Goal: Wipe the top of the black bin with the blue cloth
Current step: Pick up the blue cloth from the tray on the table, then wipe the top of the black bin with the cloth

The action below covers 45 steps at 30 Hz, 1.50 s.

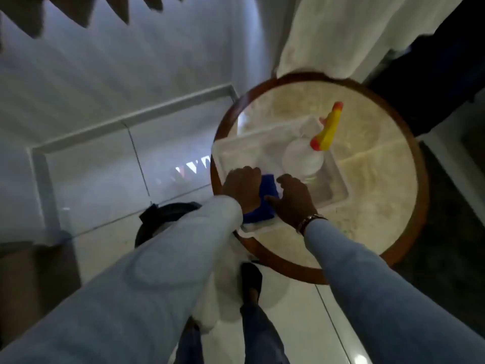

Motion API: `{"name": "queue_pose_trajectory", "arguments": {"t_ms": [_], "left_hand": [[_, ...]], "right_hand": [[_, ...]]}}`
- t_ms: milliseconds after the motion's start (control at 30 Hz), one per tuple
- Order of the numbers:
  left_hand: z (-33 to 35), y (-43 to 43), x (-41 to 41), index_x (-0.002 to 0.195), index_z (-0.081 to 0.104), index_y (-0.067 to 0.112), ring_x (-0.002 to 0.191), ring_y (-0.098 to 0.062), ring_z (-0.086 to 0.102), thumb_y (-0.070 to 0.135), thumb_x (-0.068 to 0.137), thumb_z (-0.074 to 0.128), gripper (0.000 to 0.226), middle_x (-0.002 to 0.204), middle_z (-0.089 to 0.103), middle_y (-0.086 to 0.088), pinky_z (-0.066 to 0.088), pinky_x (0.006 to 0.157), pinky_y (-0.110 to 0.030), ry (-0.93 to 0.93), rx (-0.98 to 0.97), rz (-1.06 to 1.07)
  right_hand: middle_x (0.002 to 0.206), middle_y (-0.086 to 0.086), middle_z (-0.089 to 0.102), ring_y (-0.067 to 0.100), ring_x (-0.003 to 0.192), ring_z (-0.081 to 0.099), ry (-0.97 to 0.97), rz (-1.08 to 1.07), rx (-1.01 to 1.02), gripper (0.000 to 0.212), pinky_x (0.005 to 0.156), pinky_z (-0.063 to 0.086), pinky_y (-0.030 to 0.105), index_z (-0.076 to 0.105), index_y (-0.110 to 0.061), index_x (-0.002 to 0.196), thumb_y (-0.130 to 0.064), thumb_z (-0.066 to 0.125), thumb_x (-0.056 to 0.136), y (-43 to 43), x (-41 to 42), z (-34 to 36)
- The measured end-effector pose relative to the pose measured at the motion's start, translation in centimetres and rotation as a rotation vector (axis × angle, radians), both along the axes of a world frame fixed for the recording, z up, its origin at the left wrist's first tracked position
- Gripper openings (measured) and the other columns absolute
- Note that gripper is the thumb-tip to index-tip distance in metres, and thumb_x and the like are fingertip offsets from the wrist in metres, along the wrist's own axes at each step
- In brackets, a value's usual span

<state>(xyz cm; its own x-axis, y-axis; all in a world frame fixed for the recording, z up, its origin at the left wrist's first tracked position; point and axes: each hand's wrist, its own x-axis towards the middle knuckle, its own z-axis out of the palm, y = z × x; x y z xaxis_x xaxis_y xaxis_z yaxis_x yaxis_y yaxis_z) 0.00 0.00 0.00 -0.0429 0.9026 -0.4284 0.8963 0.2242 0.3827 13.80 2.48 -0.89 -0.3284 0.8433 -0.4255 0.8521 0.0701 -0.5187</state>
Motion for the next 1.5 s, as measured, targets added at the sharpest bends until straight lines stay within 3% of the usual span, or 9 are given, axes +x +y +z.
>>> {"name": "queue_pose_trajectory", "arguments": {"t_ms": [167,300,433,700,933,1033,1167,1267,1500], "left_hand": [[-3.5,1.5,-0.1,0.118,0.05,0.002,0.114,-0.04,0.05,0.016,0.084,0.058,0.038,0.124,0.05,-0.022,0.045,0.093,-0.05,0.142,-0.071,-0.015],[-2.3,0.9,-1.0,0.096,0.06,-0.002,0.098,-0.036,0.06,0.009,0.08,0.064,0.02,0.108,0.06,-0.023,0.05,0.085,-0.039,-0.188,0.018,0.127],[0.7,-2.8,-3.5,0.101,0.062,-0.002,0.092,-0.025,0.062,0.007,0.08,0.07,0.024,0.099,0.067,-0.016,0.051,0.077,-0.025,-0.532,0.146,0.323],[-1.2,-14.6,-10.5,0.102,0.065,0.005,0.088,-0.027,0.068,0.003,0.077,0.076,0.027,0.097,0.071,-0.015,0.056,0.08,-0.04,-0.806,0.246,0.796],[-14.1,-23.5,-15.7,0.126,0.056,0.013,0.111,-0.021,0.061,0.027,0.077,0.077,0.055,0.121,0.064,-0.007,0.05,0.097,-0.038,-0.429,0.323,0.857],[-19.6,-26.5,-17.9,0.151,0.012,0.015,0.149,-0.022,0.007,0.048,0.069,0.079,0.111,0.162,0.013,-0.009,0.015,0.122,-0.045,-0.343,0.097,0.643],[-24.4,-29.1,-19.4,0.145,-0.025,0.018,0.142,-0.017,-0.031,0.07,0.058,0.073,0.14,0.156,-0.03,-0.001,-0.012,0.12,-0.038,-0.156,-0.027,0.302],[-25.8,-29.2,-19.3,0.145,-0.026,0.015,0.143,-0.021,-0.032,0.076,0.054,0.068,0.145,0.154,-0.035,-0.003,-0.011,0.12,-0.042,-0.043,-0.031,0.176],[-26.6,-29.1,-19.6,0.146,-0.024,0.014,0.147,-0.026,-0.023,0.084,0.05,0.061,0.146,0.157,-0.029,-0.006,0.004,0.122,-0.053,0.014,-0.045,0.13]], "right_hand": [[0.115,0.02,0.059,0.036,0.104,0.057,0.036,-0.122,-0.031,0.05,0.077,0.042,0.034,0.044,-0.005,0.12,-0.016,0.069,0.078,0.0,-0.8,-3.8],[0.102,0.013,0.067,0.026,0.092,0.062,0.134,-0.214,0.036,0.058,0.077,0.047,0.029,0.045,-0.005,0.129,-0.017,0.071,0.078,-0.6,-0.6,-2.0],[0.083,0.0,0.064,0.017,0.074,0.059,0.28,-0.217,0.136,0.024,0.061,0.043,0.016,0.065,-0.012,0.099,-0.02,0.071,0.077,-2.1,-2.1,2.3],[0.091,-0.012,0.062,-0.001,0.081,0.059,0.503,-0.032,0.024,0.039,0.066,0.048,0.006,0.058,-0.016,0.112,-0.004,0.066,0.076,-10.6,-10.7,2.3],[0.1,0.005,0.066,0.018,0.086,0.061,0.351,-0.054,-0.133,0.032,0.073,0.051,0.028,0.062,-0.011,0.113,-0.006,0.064,0.082,-14.7,-15.3,-11.1],[0.099,0.011,0.065,0.033,0.098,0.061,0.239,-0.038,-0.294,0.027,0.078,0.049,0.036,0.065,-0.007,0.107,-0.004,0.064,0.08,-13.6,-17.2,-16.0],[0.111,0.015,0.062,0.035,0.107,0.057,0.148,0.142,-0.13,0.04,0.09,0.049,0.043,0.061,-0.009,0.117,-0.007,0.067,0.078,-13.8,-19.1,-20.0],[0.136,0.019,0.048,0.037,0.124,0.044,0.09,0.208,0.211,0.056,0.101,0.04,0.053,0.048,-0.011,0.133,-0.022,0.068,0.081,-15.4,-19.2,-21.8],[0.159,0.009,0.017,0.035,0.146,0.013,-0.098,0.556,0.338,0.076,0.114,0.016,0.06,0.015,-0.028,0.149,-0.062,0.042,0.085,-19.5,-17.6,-26.3]]}}
